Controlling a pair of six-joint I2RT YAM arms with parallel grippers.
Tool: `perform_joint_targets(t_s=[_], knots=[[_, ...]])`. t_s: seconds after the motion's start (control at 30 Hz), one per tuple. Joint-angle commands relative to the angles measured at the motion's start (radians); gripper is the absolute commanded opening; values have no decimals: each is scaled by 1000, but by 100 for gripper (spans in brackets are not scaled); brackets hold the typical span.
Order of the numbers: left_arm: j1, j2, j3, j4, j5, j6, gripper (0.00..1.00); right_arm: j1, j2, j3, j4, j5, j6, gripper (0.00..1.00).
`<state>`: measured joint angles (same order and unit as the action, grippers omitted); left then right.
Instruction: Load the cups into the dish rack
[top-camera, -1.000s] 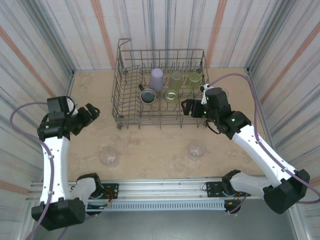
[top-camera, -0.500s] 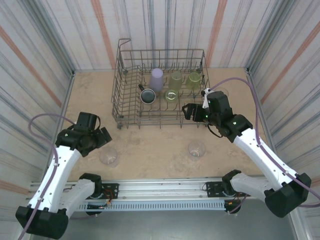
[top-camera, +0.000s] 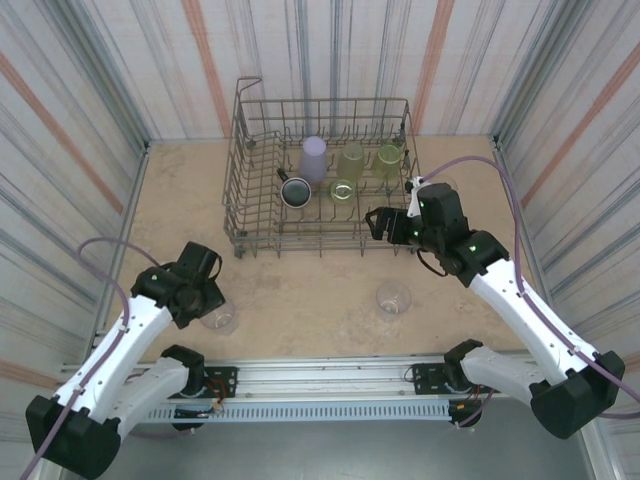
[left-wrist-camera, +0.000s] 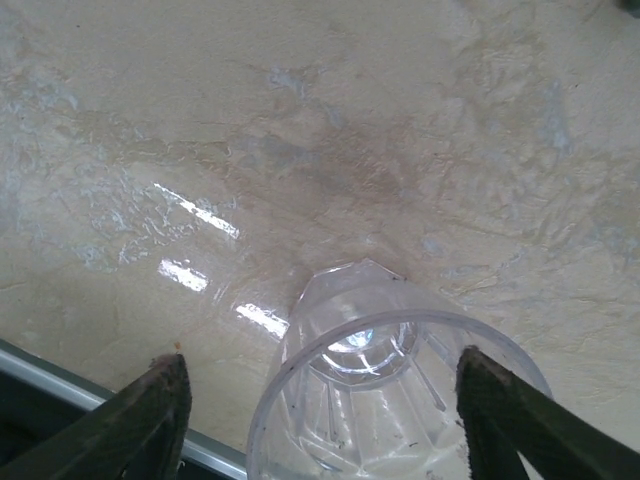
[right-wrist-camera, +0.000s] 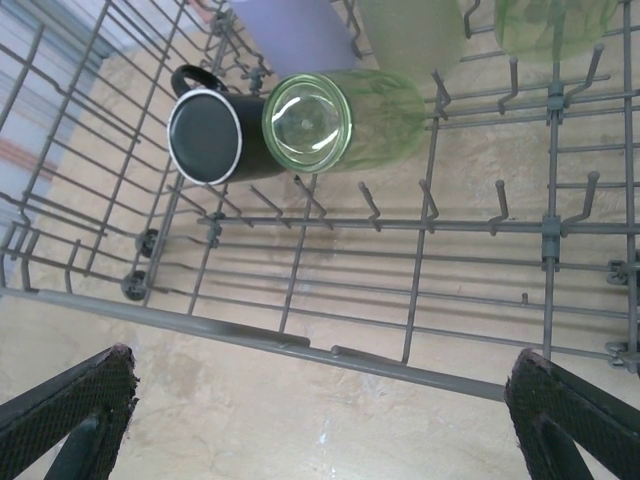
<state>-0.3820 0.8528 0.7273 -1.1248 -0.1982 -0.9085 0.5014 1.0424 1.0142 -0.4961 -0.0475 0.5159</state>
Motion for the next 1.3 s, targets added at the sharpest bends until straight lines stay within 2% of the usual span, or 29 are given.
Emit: perform_joint_targets(t_s=[0.0,0.17,0.27,0.47,0.53,0.97,1.27], knots=[[-20,0,-26,1,-41,-51,64,-9,-5,-9,-11,-8,6,99],[-42,1,-54,32,-41,-57,44,-16,8,-6,-10,-23,4,99],[-53,4,-80,57,-25,-61,37,-21,13,-3,-10,-29,5,99],[-72,6,-118,98,-13,-69,7,-27,34,9,-7,-45,6,99],[-74,8,-119,107,-12,-60,0,-27,41,9,-6,-49,6,99],[-75,26,-3,117,10,39,0,-27,48,3,1,-58,17,99],[-60,29,128,77,-38,142,0,-28,46,-2,2,-71,28,99]])
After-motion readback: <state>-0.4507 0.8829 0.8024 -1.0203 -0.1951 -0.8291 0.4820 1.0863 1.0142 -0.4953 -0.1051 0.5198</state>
